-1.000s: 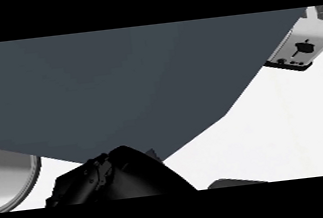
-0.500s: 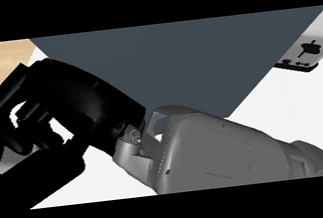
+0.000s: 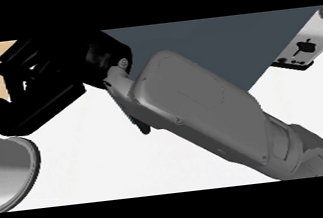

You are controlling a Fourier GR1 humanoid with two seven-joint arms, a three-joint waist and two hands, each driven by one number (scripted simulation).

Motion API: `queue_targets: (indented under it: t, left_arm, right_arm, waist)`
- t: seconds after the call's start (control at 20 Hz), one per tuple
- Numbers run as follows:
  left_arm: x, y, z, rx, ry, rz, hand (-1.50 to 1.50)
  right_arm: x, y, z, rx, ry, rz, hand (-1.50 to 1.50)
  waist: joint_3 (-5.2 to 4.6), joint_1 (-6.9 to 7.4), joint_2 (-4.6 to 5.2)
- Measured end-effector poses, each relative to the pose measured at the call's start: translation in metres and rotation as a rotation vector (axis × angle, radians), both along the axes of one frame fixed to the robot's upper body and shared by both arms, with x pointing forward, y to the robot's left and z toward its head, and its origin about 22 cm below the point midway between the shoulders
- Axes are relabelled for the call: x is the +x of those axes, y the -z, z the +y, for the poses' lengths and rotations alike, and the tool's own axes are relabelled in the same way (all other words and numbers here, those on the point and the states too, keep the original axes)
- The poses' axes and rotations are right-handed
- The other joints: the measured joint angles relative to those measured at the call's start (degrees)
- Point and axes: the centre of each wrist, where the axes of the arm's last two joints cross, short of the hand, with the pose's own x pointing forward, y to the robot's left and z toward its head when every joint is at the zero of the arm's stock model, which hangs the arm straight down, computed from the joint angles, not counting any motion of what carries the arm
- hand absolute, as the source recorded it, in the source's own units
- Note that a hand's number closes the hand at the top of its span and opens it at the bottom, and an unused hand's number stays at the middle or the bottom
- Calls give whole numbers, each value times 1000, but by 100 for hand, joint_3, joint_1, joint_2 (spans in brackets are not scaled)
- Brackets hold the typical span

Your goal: Pick up the wine, place it into the cabinet and close the cabinet

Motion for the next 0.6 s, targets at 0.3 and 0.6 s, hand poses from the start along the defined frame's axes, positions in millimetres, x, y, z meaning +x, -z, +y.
queue_targets:
  t: [0.3,0.6]
  left_arm:
    - [0,-6,5,-6,-4,2,-150]
    - [2,-11,3,-3,26,2,-150]
  right_arm:
    - [28,13,-4,51,77,-88,150]
    - [40,23,-8,96,113,-133,150]
  waist:
    - [-60,-41,-93]
    - [-152,-11,-171]
